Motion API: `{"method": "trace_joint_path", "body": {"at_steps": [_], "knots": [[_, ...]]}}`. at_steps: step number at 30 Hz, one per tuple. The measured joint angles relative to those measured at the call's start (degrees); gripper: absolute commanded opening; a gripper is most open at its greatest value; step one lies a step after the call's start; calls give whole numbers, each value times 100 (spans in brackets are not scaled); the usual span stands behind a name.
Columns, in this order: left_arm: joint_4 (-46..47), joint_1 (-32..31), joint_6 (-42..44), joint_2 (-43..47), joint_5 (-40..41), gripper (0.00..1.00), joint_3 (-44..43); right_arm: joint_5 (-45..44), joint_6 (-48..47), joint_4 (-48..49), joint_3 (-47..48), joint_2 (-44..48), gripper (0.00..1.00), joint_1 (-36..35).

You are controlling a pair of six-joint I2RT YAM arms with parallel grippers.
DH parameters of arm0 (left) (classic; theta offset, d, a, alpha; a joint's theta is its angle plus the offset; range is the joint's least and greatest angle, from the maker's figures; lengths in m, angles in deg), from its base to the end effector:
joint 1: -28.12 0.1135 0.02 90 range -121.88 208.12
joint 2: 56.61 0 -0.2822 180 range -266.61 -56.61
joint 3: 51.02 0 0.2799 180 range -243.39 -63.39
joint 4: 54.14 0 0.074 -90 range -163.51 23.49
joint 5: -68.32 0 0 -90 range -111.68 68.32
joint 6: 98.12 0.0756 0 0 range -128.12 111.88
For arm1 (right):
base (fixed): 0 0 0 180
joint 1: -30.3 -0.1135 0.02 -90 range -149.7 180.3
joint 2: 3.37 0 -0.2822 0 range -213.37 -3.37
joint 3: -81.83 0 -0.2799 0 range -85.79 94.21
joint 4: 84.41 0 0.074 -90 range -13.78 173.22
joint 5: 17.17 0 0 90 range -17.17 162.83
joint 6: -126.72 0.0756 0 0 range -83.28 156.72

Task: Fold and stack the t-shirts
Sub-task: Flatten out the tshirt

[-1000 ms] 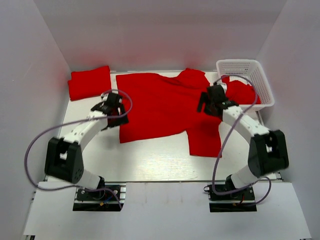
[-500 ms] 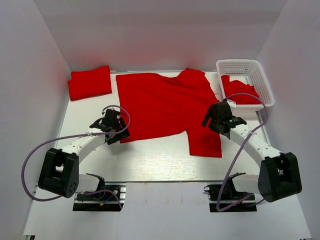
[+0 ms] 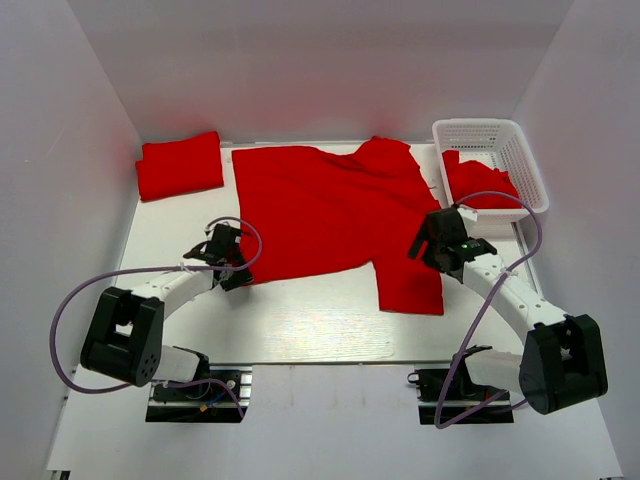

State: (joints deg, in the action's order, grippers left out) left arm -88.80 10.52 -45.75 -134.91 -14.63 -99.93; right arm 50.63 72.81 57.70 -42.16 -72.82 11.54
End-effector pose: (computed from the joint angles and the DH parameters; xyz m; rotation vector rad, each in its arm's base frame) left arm 0.2619 -0.0734 0.1185 -0.5037 2.6336 -0.1400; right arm 0.2773 0.0640 0.2003 0.5191 2.3216 -0.0297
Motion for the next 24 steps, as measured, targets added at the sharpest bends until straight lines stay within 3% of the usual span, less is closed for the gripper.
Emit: {"method": "trace_joint_path", "body": {"at_steps": [3, 6, 7, 19, 24], "knots": [[140, 2, 0, -2, -22, 30, 74, -33, 63, -125, 0, -2, 90, 0], [415, 2, -9, -13, -92, 15, 160, -42, 136, -254, -22, -2, 90, 0], [492, 2, 9, -31, -114, 0, 181, -42, 170, -328, -42, -2, 90, 0], [765, 2, 175, 107, -203, 0, 354, 227, 901, -1185, -769, 0, 90, 20], [706, 2, 264, 278, -188, 0, 415, 431, 1110, -1167, -935, -2, 83, 46]]}}
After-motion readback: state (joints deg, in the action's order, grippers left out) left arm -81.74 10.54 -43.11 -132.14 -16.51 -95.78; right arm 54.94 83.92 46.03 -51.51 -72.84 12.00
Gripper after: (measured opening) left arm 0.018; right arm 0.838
